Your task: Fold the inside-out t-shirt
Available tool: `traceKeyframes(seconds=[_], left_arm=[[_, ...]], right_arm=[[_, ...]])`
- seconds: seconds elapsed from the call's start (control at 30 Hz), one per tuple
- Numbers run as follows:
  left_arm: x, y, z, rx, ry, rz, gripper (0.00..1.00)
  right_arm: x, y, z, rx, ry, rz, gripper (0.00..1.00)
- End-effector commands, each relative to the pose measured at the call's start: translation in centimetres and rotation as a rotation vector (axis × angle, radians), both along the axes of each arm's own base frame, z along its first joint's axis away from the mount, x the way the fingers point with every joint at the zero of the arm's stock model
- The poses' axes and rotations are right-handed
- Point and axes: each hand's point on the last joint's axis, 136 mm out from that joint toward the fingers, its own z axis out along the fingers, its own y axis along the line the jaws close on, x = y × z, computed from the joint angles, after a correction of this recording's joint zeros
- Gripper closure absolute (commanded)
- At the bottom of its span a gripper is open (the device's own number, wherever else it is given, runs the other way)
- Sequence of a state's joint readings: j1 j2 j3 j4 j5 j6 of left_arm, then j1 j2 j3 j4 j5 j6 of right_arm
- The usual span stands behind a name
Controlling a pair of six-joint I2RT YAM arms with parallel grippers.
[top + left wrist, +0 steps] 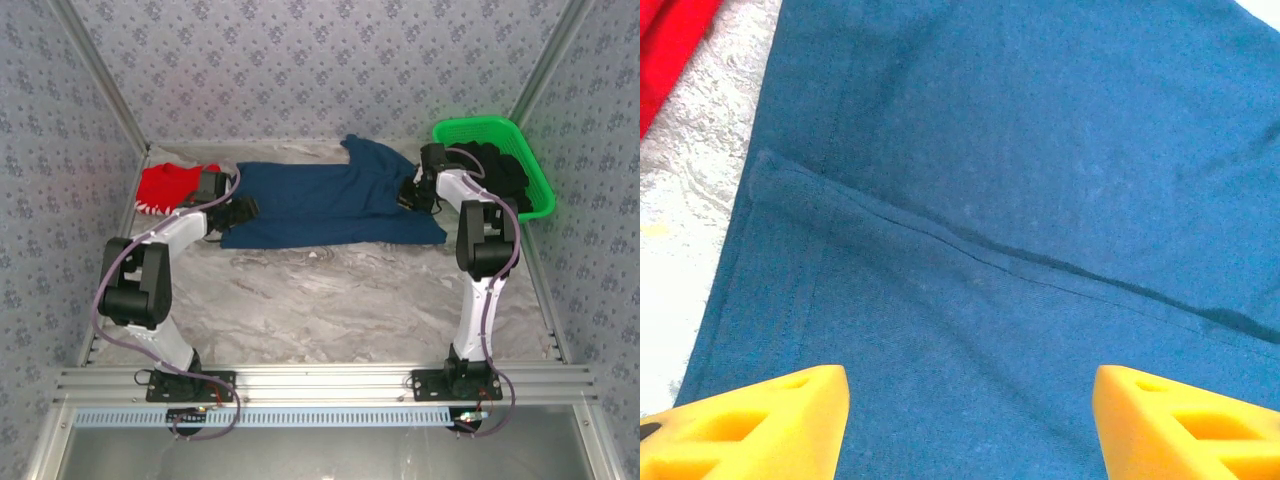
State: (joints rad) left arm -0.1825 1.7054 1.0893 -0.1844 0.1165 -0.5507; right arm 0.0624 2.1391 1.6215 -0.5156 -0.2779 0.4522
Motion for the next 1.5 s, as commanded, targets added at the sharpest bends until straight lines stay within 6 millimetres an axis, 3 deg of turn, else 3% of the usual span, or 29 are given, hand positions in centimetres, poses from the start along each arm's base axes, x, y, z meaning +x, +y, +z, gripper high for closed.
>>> traceKeyframes(seconds=[0.0,0.2,0.33,0.43,0.5,0.6,0.67,0.77,0.9,1.1,1.23,1.47], left_arm=[[-0.7,0.2,1.6,-0.004,-0.028,-0.007,0.35],[-1.7,0.4,1.1,0.001,-0.014,-0.011,0.35],[-2.6,0.5,0.7,0.006,-0.002,-0.011,0.35],[-3.0,0.5,0.2,0.006,0.007,-0.018,0.35],[-3.0,0.2,0.2,-0.003,0.008,-0.031,0.34],[-2.8,-1.3,0.5,-0.048,-0.017,-0.083,0.34],[-2.4,-2.5,0.0,-0.072,-0.008,-0.12,0.34],[-1.8,-3.3,-2.0,-0.086,0.053,-0.141,0.35],[-1.5,-2.3,-3.5,-0.029,0.087,-0.11,0.35],[-2.4,-0.1,-6.4,0.039,0.167,-0.057,0.35],[-4.3,0.6,-7.7,0.062,0.226,-0.061,0.36],[-11.1,1.4,-10.0,0.039,0.341,-0.034,0.36]], right_arm=[[2.4,1.2,3.8,0.02,-0.118,0.018,0.92],[7.2,5.6,6.4,0.133,-0.256,0.007,0.93],[9.9,7.3,6.6,0.185,-0.295,0.01,0.76],[10.2,7.7,7.7,0.218,-0.31,0.049,0.63],[9.0,7.1,8.6,0.188,-0.31,0.083,0.6],[5.2,5.1,8.2,0.113,-0.271,0.092,0.57],[1.1,2.8,6.0,0.042,-0.181,0.059,0.57],[-3.3,-0.2,3.0,-0.052,-0.064,0.017,0.56],[-6.2,-3.6,0.2,-0.112,0.043,-0.019,0.57],[-8.8,-6.0,-2.8,-0.195,0.201,-0.035,0.59],[-11.2,-7.5,-3.4,-0.284,0.27,-0.045,0.59],[-16.2,-9.6,-4.2,-0.397,0.379,-0.081,0.61]])
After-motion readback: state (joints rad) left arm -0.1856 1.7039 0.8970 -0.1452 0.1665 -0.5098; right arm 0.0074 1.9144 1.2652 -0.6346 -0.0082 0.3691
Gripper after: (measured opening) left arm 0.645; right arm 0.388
